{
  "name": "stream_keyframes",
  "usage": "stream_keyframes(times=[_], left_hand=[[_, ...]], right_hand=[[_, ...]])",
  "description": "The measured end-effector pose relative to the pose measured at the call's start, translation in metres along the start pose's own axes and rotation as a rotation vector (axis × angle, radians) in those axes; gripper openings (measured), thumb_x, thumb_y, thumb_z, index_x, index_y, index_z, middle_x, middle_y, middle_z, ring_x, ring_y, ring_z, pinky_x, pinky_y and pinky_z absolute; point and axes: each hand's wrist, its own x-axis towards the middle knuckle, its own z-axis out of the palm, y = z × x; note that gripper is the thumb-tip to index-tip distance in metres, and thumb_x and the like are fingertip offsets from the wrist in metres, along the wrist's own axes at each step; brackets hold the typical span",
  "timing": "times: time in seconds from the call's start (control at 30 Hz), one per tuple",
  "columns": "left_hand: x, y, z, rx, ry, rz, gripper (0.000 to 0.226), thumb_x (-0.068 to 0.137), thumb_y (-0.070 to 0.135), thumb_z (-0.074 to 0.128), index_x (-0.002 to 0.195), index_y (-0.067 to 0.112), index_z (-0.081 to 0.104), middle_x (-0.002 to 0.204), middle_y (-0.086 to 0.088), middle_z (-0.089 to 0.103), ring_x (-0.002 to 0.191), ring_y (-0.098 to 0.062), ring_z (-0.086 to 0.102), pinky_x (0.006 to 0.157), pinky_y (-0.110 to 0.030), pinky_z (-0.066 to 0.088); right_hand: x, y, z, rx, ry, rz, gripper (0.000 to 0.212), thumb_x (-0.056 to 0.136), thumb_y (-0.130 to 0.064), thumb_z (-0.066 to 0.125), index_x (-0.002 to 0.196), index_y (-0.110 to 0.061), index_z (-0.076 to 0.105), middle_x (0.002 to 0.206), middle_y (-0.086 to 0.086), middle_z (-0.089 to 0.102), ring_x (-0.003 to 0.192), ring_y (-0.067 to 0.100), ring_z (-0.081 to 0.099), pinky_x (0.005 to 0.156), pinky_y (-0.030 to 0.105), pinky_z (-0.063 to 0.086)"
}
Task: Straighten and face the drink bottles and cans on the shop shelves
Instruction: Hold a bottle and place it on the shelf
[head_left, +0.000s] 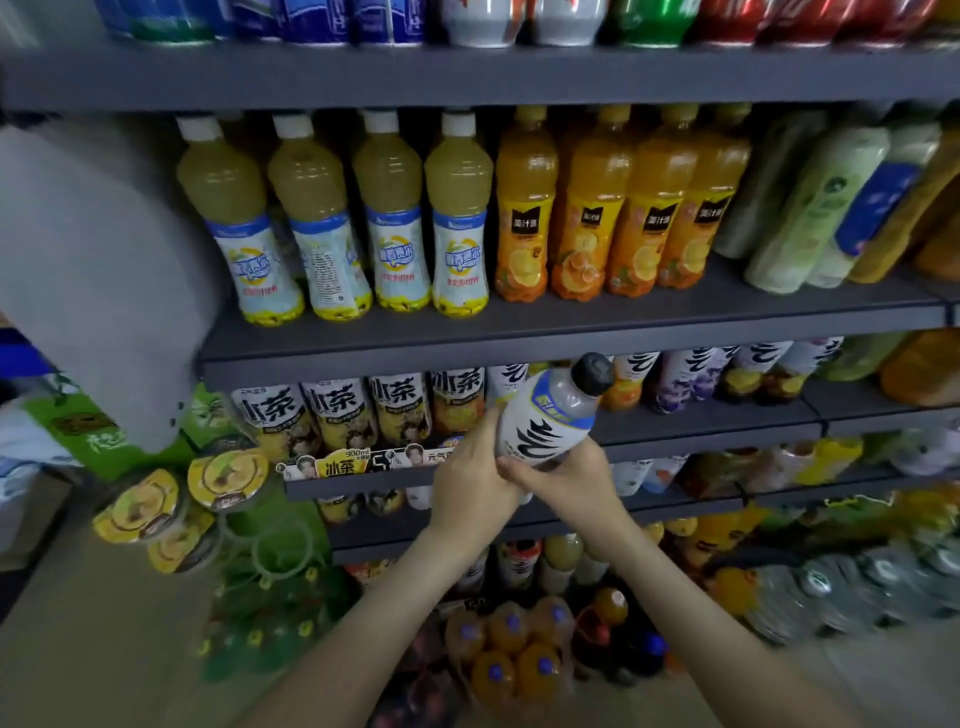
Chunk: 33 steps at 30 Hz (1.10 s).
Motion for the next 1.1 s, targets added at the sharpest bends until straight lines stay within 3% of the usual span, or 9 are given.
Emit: stream_keyframes(times=[0.07,0.13,0.23,0.33,0.53,0.67,0.8,1.0,1.1], left_hand=[[0.005,0.001,0.012,0.006,-0.141,0.015,0.071,0.081,0.024,0.065,0.144,0.025,0.031,0.135,0.002,0.052,0.122,-0.017,0.046,0.083,-0.021,0.035],[0.008,-0.001,0.026,0.051,-0.219,0.062,0.073,0.086,0.027,0.064,0.147,0.025,0.023,0.145,0.001,0.041,0.133,-0.016,0.037,0.097,-0.024,0.034],[0.004,-0.013,0.044,0.137,-0.178,0.021,0.069,0.095,0.032,0.052,0.151,0.026,0.012,0.155,0.003,0.022,0.141,-0.013,0.019,0.108,-0.024,0.024],[0.006,-0.036,0.058,0.292,-0.034,-0.066,0.066,0.097,0.031,0.047,0.151,0.026,0.01,0.158,-0.004,0.009,0.144,-0.023,0.013,0.114,-0.034,0.024],[0.032,-0.094,0.088,0.543,0.215,-0.134,0.071,0.08,0.022,0.071,0.142,0.009,0.039,0.151,-0.024,0.015,0.14,-0.041,0.015,0.11,-0.056,0.029],[0.052,-0.116,0.113,0.567,0.308,-0.086,0.071,0.083,0.021,0.067,0.146,0.019,0.034,0.149,-0.024,0.011,0.138,-0.042,0.012,0.109,-0.059,0.026],[0.071,-0.13,0.134,0.57,0.38,0.015,0.057,0.092,0.023,0.051,0.146,0.023,0.034,0.147,-0.028,0.018,0.136,-0.045,0.022,0.109,-0.059,0.027],[0.083,-0.146,0.152,0.546,0.434,0.108,0.067,0.088,0.025,0.059,0.148,0.02,0.03,0.148,-0.026,0.012,0.139,-0.041,0.014,0.111,-0.06,0.023],[0.084,-0.15,0.159,0.565,0.436,0.143,0.073,0.086,0.023,0.064,0.149,0.021,0.027,0.148,-0.027,0.012,0.139,-0.042,0.015,0.112,-0.056,0.015]], right_hand=[[-0.004,0.013,-0.011,0.028,0.053,0.024,0.037,0.071,-0.009,0.081,0.104,-0.011,0.065,0.095,-0.01,0.07,0.088,-0.005,0.064,0.073,0.014,0.05],[-0.001,0.027,-0.024,0.053,0.098,0.044,0.033,0.075,-0.006,0.078,0.104,-0.008,0.064,0.093,-0.006,0.07,0.084,-0.004,0.065,0.069,0.015,0.051],[0.012,0.048,-0.047,-0.004,0.092,0.059,0.04,0.078,-0.01,0.076,0.114,-0.008,0.059,0.102,-0.007,0.068,0.091,-0.009,0.062,0.073,0.006,0.047],[0.031,0.076,-0.067,-0.08,0.059,0.086,0.046,0.077,-0.01,0.076,0.118,-0.008,0.055,0.1,-0.016,0.062,0.09,-0.019,0.056,0.073,0.0,0.043],[0.075,0.123,-0.053,-0.106,0.057,0.122,0.055,0.076,-0.015,0.077,0.123,-0.022,0.048,0.103,-0.013,0.061,0.091,-0.005,0.058,0.074,0.005,0.046],[0.097,0.138,-0.021,-0.132,0.092,0.077,0.053,0.079,-0.024,0.075,0.124,-0.017,0.048,0.104,-0.004,0.063,0.092,0.01,0.061,0.071,0.022,0.047],[0.117,0.155,0.003,-0.194,0.186,-0.033,0.056,0.08,-0.026,0.073,0.127,-0.01,0.046,0.113,0.006,0.062,0.104,0.021,0.059,0.073,0.025,0.044],[0.13,0.181,0.009,-0.125,0.299,-0.112,0.073,0.085,-0.027,0.069,0.144,-0.013,0.028,0.144,0.004,0.043,0.133,0.019,0.04,0.105,0.035,0.04],[0.13,0.186,0.015,-0.292,0.394,-0.196,0.072,0.086,-0.023,0.067,0.144,-0.001,0.029,0.139,0.018,0.041,0.129,0.03,0.038,0.101,0.02,0.032]])
